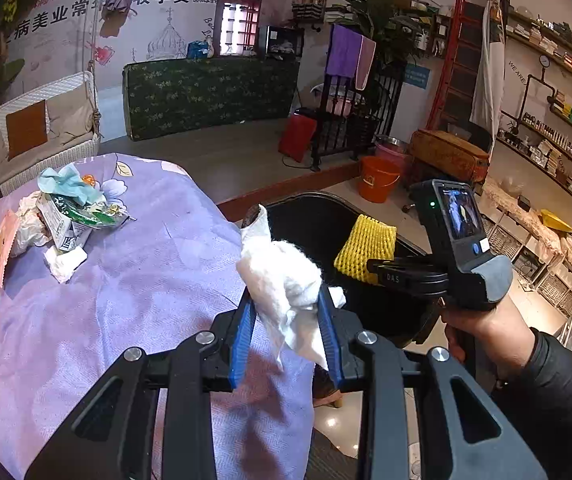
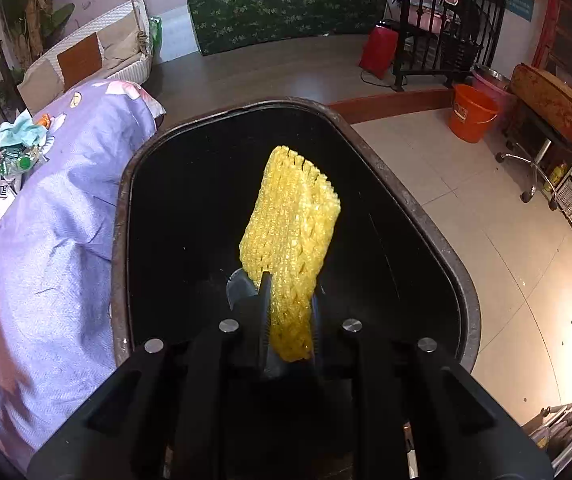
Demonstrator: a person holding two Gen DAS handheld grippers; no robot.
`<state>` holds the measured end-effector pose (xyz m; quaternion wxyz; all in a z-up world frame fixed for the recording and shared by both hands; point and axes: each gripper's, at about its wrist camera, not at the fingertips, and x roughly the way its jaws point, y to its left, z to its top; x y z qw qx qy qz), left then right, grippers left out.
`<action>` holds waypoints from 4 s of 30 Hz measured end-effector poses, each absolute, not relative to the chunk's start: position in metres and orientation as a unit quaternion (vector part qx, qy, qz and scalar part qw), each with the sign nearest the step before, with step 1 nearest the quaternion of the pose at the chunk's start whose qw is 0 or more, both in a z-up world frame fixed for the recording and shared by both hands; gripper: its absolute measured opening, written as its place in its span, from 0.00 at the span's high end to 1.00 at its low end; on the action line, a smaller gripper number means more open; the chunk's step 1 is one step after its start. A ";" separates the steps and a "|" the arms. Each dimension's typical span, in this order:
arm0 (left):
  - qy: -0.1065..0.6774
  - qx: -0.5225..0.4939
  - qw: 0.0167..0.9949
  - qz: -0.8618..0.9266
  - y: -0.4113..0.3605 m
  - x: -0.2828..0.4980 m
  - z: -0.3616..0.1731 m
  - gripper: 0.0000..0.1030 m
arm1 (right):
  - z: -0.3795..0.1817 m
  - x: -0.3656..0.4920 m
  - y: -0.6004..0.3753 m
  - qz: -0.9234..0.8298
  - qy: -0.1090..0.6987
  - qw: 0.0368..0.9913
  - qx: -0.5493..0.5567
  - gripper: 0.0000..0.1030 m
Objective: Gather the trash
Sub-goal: 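Carry the yellow net over the black bin and open the right tool, then lower the white tissue into the bin and open the left tool, then grasp the green-and-white packet with the right tool while the left tool grasps the purple bag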
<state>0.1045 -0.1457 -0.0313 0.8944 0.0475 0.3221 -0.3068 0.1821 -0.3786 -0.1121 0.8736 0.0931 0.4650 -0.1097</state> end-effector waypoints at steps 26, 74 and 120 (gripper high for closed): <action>0.382 0.093 0.844 -0.366 -0.246 0.147 -0.047 0.69 | -0.072 0.126 -0.397 -0.158 0.379 0.903 0.128 0.27; 0.335 0.166 0.857 -0.355 -0.277 0.137 -0.047 0.12 | -0.054 0.096 -0.427 -0.189 0.342 0.908 0.152 0.19; 0.373 0.096 0.922 -0.034 0.159 0.207 -0.022 0.10 | -0.033 0.265 -0.121 0.180 0.382 0.902 -0.093 0.23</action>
